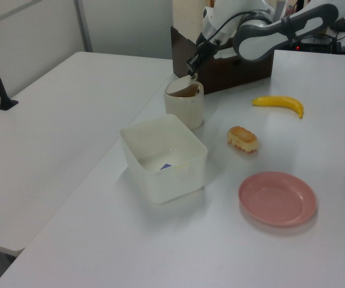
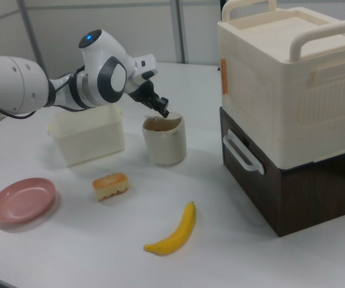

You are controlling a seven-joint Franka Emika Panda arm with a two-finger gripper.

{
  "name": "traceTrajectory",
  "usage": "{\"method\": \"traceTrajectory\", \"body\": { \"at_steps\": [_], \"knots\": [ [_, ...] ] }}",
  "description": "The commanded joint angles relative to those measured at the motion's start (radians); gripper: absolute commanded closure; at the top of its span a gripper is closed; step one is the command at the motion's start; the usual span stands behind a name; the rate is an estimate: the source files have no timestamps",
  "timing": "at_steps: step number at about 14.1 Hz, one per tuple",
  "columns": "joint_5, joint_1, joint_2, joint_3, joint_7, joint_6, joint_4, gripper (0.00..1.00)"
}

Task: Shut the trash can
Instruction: 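Press the lid flat onto the trash can rim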

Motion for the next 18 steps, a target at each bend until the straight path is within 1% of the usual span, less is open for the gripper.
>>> {"method": "traceTrajectory", "body": {
  "at_steps": [1, 6, 8, 9, 18],
  "knots": [
    [-0.03, 0.008, -0.036, -0.006, -0.025, -0.027, -0.06, 1.0],
    [-0.074, 0.011, -0.027, -0.003, -0.027, -0.027, -0.106, 1.0],
    [-0.117, 0.013, -0.024, -0.001, -0.025, -0.027, -0.132, 1.0],
    [-0.127, 0.013, -0.022, -0.001, -0.022, -0.027, -0.143, 1.0],
    [-0.147, 0.028, -0.015, 0.0, -0.019, -0.027, -0.164, 1.0]
  ]
}}
